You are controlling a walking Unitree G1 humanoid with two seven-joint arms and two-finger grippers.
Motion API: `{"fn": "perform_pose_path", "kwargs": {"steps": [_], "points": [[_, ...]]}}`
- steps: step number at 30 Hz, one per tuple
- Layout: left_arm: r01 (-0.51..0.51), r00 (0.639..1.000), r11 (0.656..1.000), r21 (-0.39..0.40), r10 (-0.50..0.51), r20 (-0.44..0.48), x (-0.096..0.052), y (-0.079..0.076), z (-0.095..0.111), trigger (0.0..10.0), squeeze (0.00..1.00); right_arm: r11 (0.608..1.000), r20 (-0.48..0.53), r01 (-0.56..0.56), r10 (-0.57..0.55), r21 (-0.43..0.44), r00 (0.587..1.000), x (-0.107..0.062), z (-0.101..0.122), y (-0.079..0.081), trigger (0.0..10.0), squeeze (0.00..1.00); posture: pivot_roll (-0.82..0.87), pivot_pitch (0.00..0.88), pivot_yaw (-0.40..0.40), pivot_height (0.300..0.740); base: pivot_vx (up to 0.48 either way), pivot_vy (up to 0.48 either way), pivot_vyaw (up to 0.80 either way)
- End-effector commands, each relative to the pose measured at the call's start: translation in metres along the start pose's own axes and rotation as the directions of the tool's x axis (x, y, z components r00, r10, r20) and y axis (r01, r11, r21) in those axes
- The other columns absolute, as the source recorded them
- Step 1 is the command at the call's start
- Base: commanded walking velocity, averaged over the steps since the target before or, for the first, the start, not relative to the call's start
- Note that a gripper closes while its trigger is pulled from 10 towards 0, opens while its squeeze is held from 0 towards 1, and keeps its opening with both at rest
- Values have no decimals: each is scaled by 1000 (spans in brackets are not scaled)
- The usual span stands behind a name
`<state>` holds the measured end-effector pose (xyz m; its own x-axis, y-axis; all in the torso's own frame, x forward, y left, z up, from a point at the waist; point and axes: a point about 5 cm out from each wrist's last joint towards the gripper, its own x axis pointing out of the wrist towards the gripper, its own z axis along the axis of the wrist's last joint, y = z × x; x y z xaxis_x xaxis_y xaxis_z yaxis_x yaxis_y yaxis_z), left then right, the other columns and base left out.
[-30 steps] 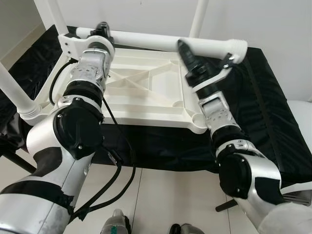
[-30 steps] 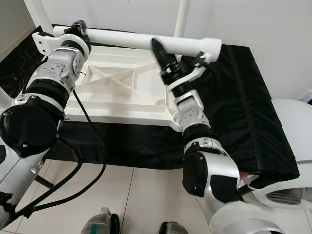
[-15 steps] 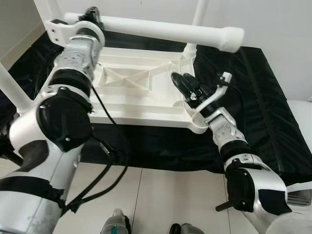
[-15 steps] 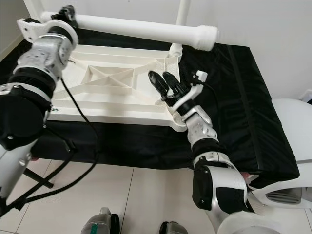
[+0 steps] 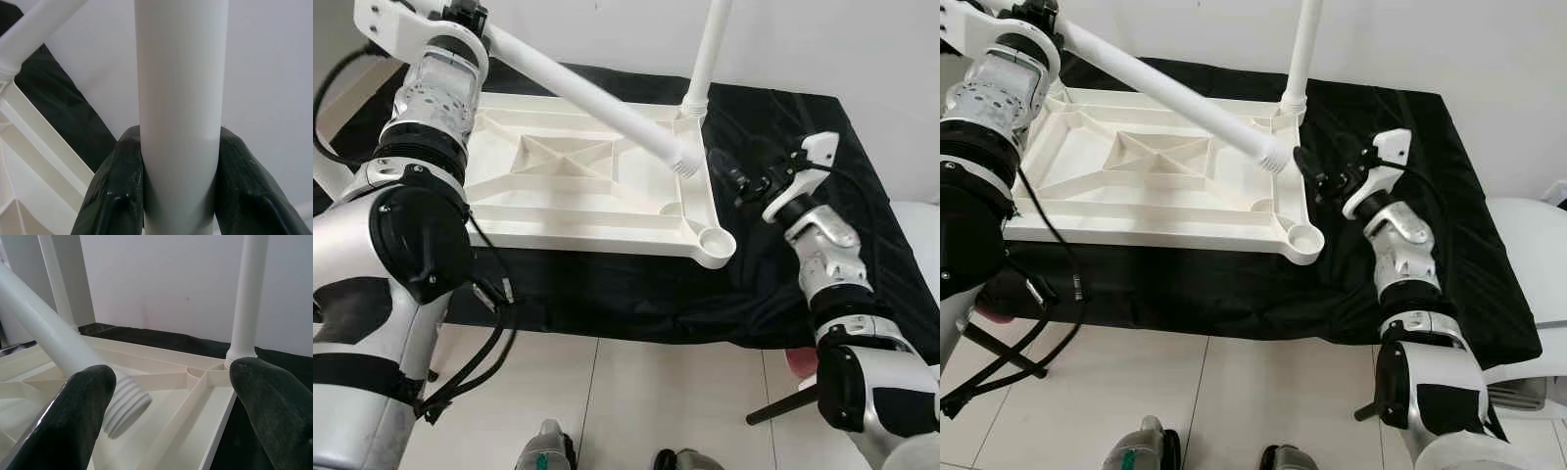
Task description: Building children table
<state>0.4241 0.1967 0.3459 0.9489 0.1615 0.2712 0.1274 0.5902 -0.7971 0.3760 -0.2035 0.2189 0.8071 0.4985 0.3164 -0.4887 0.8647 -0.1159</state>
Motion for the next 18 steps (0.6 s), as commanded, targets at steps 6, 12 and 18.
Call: {"fn": "perform_pose_path", "kwargs": {"steps": [6,12,18], "points": [[212,977,956,205,-215,-8,-1,-34,-9,10000,0,972,52,-228,231,-58,971,30,29,25,10000,0,45,58,-12,740,0,0,0],[347,934,888,303,-356,-28,-4,-71,-17,10000,0,918,20,-384,387,-96,922,44,37,44,10000,0,49,57,-18,740,0,0,0],[509,846,803,309,-533,-8,-12,-123,-13,10000,0,883,-48,-457,454,-106,890,55,31,57,10000,0,52,51,-21,740,0,0,0]]}}
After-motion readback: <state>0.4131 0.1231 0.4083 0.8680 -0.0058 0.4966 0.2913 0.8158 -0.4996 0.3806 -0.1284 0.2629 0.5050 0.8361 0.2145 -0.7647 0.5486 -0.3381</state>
